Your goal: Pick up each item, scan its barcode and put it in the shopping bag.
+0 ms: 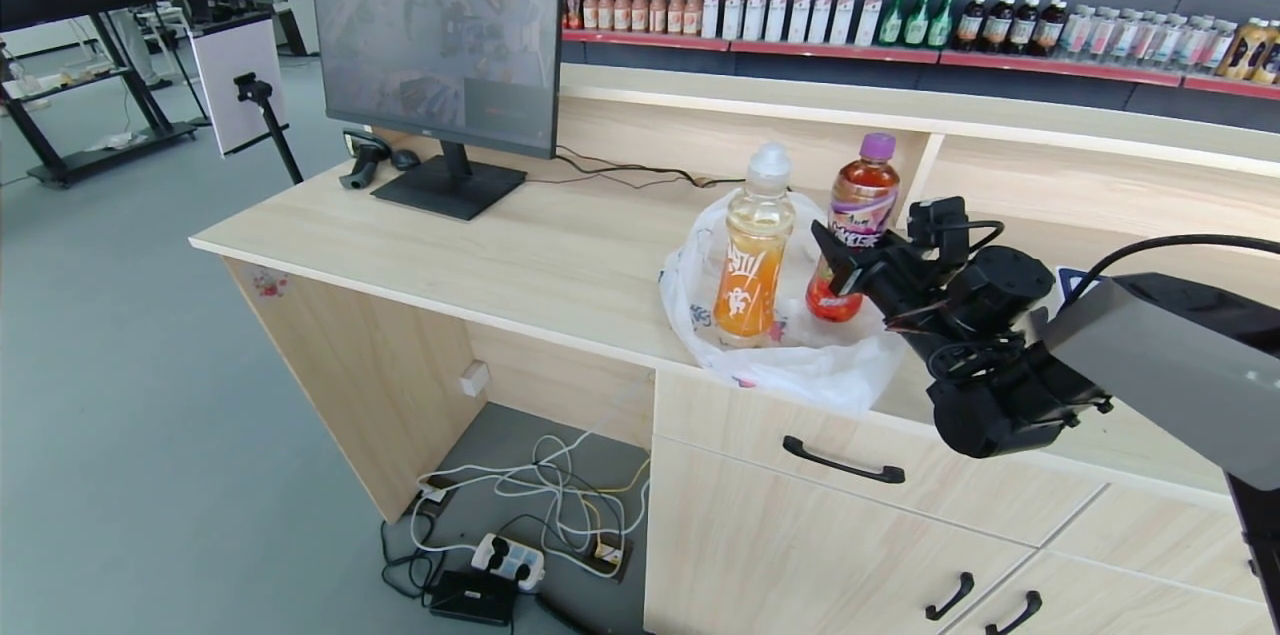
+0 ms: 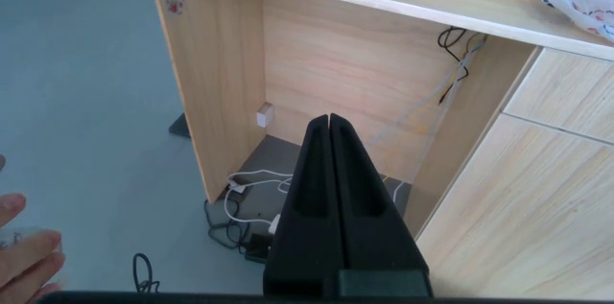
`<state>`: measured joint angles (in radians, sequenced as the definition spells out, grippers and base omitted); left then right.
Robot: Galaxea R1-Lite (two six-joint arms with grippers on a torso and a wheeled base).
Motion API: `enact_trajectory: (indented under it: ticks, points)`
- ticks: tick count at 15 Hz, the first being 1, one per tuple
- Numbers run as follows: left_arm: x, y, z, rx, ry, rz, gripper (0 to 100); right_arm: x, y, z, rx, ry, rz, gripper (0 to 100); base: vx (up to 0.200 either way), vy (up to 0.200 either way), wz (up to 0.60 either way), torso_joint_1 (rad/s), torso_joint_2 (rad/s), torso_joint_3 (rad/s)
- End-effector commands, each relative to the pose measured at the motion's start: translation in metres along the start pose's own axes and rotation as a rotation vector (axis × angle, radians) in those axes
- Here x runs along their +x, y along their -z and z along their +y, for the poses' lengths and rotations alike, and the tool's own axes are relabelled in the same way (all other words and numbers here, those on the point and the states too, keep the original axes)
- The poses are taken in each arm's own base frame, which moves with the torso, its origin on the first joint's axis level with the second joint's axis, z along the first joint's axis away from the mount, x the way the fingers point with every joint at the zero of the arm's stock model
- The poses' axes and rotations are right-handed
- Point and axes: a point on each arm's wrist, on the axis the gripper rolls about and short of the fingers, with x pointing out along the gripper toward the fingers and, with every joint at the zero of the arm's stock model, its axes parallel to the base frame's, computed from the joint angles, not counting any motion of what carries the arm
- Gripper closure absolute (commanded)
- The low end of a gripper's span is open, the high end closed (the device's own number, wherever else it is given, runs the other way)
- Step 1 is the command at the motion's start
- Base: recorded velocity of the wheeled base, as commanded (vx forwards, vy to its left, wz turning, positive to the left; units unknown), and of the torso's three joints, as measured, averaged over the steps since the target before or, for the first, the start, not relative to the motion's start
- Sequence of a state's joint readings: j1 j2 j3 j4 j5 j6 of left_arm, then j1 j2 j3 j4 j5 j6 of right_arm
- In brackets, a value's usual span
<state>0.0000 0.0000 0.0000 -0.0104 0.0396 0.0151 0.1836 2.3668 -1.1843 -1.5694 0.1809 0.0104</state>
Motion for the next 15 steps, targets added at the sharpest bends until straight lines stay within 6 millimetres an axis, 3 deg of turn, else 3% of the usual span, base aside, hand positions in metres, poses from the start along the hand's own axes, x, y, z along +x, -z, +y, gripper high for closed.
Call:
enact_trajectory:
  ticks: [1, 6, 7, 15]
  points:
    - [0.0, 0.0, 0.0, 0.0, 0.0, 0.0, 100, -0.002, 0.007, 0.003, 0.006, -0.005, 0.02, 100, 0.0, 0.0, 0.0, 0.0, 0.0, 0.0]
    - [0.0, 0.0, 0.0, 0.0, 0.0, 0.0, 100, -0.004, 0.015, 0.003, 0.008, -0.001, 0.039, 100, 0.0, 0.0, 0.0, 0.0, 0.0, 0.0]
    - [0.0, 0.0, 0.0, -0.001, 0.0, 0.0, 100, -0.004, 0.015, 0.003, 0.009, -0.001, 0.039, 0, 0.0, 0.0, 0.0, 0.0, 0.0, 0.0]
    - [0.0, 0.0, 0.0, 0.0, 0.0, 0.0, 100, -0.011, 0.0, 0.007, 0.083, -0.001, 0.045, 0, 0.0, 0.0, 0.0, 0.0, 0.0, 0.0]
